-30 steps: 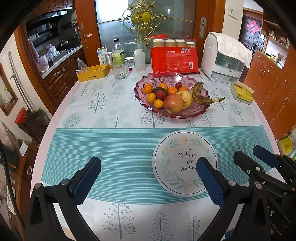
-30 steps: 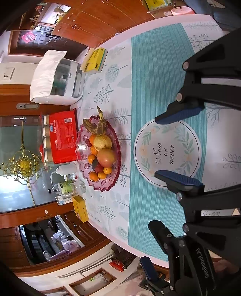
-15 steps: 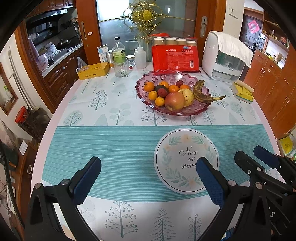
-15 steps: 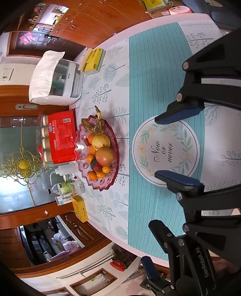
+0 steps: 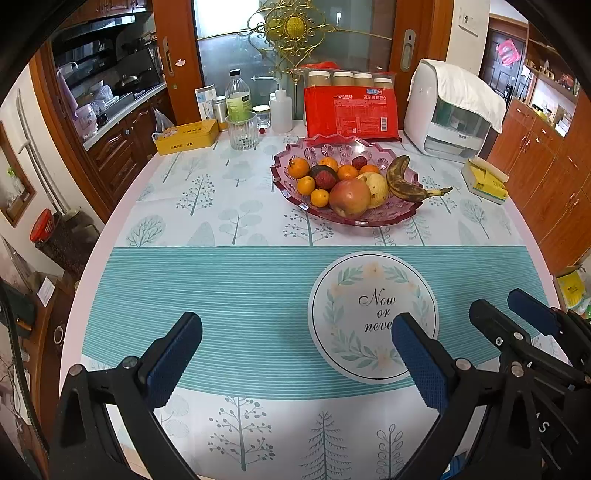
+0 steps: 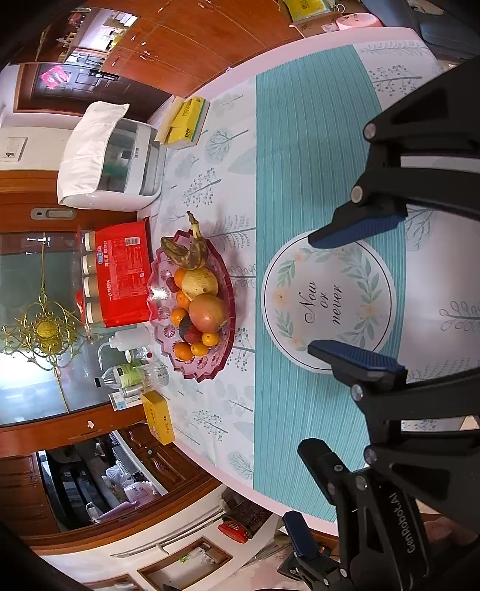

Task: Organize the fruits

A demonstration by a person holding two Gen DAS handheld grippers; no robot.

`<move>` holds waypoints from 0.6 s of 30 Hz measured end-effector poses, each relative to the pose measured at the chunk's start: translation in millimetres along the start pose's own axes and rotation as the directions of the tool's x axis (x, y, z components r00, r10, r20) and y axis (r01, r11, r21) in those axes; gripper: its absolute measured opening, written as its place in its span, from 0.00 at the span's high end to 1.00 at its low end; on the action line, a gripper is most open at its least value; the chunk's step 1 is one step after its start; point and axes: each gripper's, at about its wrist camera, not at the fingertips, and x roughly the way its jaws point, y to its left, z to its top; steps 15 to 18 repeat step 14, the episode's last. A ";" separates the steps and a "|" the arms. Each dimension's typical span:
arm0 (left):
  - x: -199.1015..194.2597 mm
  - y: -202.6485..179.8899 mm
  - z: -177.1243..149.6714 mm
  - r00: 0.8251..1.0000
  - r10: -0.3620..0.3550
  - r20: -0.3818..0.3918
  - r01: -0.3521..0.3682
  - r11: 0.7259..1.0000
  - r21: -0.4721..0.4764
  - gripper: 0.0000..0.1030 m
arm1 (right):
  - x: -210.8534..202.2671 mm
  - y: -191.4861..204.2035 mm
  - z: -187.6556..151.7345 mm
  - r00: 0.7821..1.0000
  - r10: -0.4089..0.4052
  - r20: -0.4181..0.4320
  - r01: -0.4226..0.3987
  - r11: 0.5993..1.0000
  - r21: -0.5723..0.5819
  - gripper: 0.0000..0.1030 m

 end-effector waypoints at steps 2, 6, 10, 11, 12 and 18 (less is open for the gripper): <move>-0.1 -0.2 -0.4 1.000 0.001 0.000 -0.001 1.000 0.000 0.01 | 0.0 0.2 0.0 1.000 0.001 -0.001 -0.001 1.000 0.000 0.49; 0.3 -1.2 0.1 1.000 0.001 -0.005 -0.001 1.000 0.000 0.01 | 0.1 0.0 0.4 1.000 0.000 -0.002 0.000 1.000 0.000 0.49; 0.4 -1.7 0.2 1.000 0.001 -0.006 -0.001 1.000 0.000 0.01 | 0.5 -0.7 -0.4 1.000 0.000 -0.002 0.000 1.000 0.001 0.49; 0.3 -1.7 0.1 1.000 0.002 -0.006 -0.002 1.000 0.000 0.01 | 0.6 -0.8 -0.4 1.000 0.000 -0.003 0.000 1.000 0.001 0.49; 0.5 -2.0 -0.3 1.000 0.003 -0.007 -0.003 1.000 0.001 0.01 | 0.6 -0.8 -0.4 1.000 0.000 -0.003 0.000 1.000 0.001 0.49; 0.7 -2.8 -0.2 1.000 0.003 -0.008 -0.003 1.000 0.002 0.01 | 0.5 -1.8 -1.3 1.000 0.000 -0.004 0.000 1.000 0.003 0.49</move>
